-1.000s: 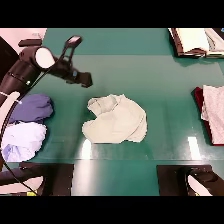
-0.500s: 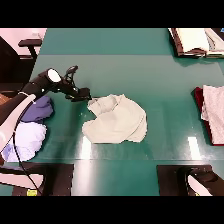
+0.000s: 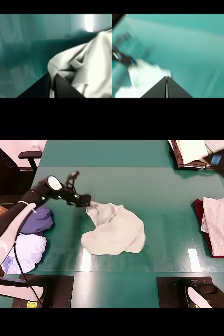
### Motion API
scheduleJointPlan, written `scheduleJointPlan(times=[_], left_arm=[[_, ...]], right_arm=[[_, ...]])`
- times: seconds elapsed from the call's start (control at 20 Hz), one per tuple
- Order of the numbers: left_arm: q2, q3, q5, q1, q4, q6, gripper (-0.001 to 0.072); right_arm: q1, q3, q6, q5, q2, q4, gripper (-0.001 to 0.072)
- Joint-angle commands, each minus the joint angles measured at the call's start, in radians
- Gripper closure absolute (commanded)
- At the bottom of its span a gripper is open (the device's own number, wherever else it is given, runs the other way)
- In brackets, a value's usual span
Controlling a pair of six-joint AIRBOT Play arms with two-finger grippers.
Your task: Fold the shirts.
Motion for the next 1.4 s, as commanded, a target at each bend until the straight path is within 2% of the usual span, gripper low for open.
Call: scheduleJointPlan(times=[0.0,0.1,0.15,0.2,0.25,0.4,0.55,0.65,0.9,0.95,1.0,1.05,1.1,1.15,1.3,1.35], left_arm=[[0.055,0.098,-0.027,0.043,0.102,0.005,0.0681],[0.084,0.121,-0.027,0.049,0.177,0.005,0.0681],[0.092,0.121,-0.027,0.049,0.202,0.005,0.0681],[0.093,0.121,-0.033,0.049,0.207,0.005,0.0681],[0.092,0.121,-0.038,0.048,0.208,0.005,0.0681],[0.093,0.121,-0.037,0.048,0.208,0.005,0.0681],[0.092,0.121,-0.039,0.049,0.208,0.005,0.0681],[0.092,0.121,-0.039,0.049,0.208,0.005,0.0681],[0.092,0.121,-0.043,0.049,0.212,0.005,0.0680],[0.092,0.121,-0.043,0.048,0.214,0.005,0.0681],[0.093,0.121,-0.044,0.049,0.220,0.005,0.0680],[0.092,0.121,-0.046,0.049,0.222,0.005,0.0681],[0.093,0.121,-0.052,0.049,0.230,0.005,0.0681],[0.093,0.121,-0.056,0.048,0.245,0.005,0.0681],[0.124,0.122,-0.040,0.049,0.293,0.003,0.0681],[0.151,0.122,-0.021,0.049,0.304,0.003,0.0681]], right_arm=[[-0.069,-0.220,0.089,0.109,0.035,-0.019,0.0692],[-0.105,-0.438,0.126,0.087,0.061,-0.004,0.0682],[-0.108,-0.542,0.131,0.068,0.063,0.014,0.0544],[-0.108,-0.654,0.131,0.034,0.055,0.059,0.0326],[-0.108,-0.758,0.129,-0.013,0.035,0.140,0.0269],[-0.059,-0.970,0.013,-0.211,-0.069,0.404,0.0274],[0.090,-1.017,-0.053,-0.398,-0.207,0.558,0.0281],[0.195,-0.975,-0.063,-0.482,-0.312,0.599,0.0282],[0.364,-0.768,-0.064,-0.537,-0.546,0.595,0.0288],[0.375,-0.731,-0.064,-0.535,-0.586,0.589,0.0373],[0.381,-0.697,-0.064,-0.525,-0.623,0.588,0.0417],[0.381,-0.668,-0.064,-0.509,-0.653,0.587,0.0425],[0.380,-0.645,-0.066,-0.494,-0.674,0.581,0.0526],[0.380,-0.622,-0.072,-0.481,-0.683,0.549,0.0672],[0.350,-0.554,-0.058,-0.422,-0.649,0.365,0.0694],[0.322,-0.525,-0.021,-0.395,-0.615,0.276,0.0694]])
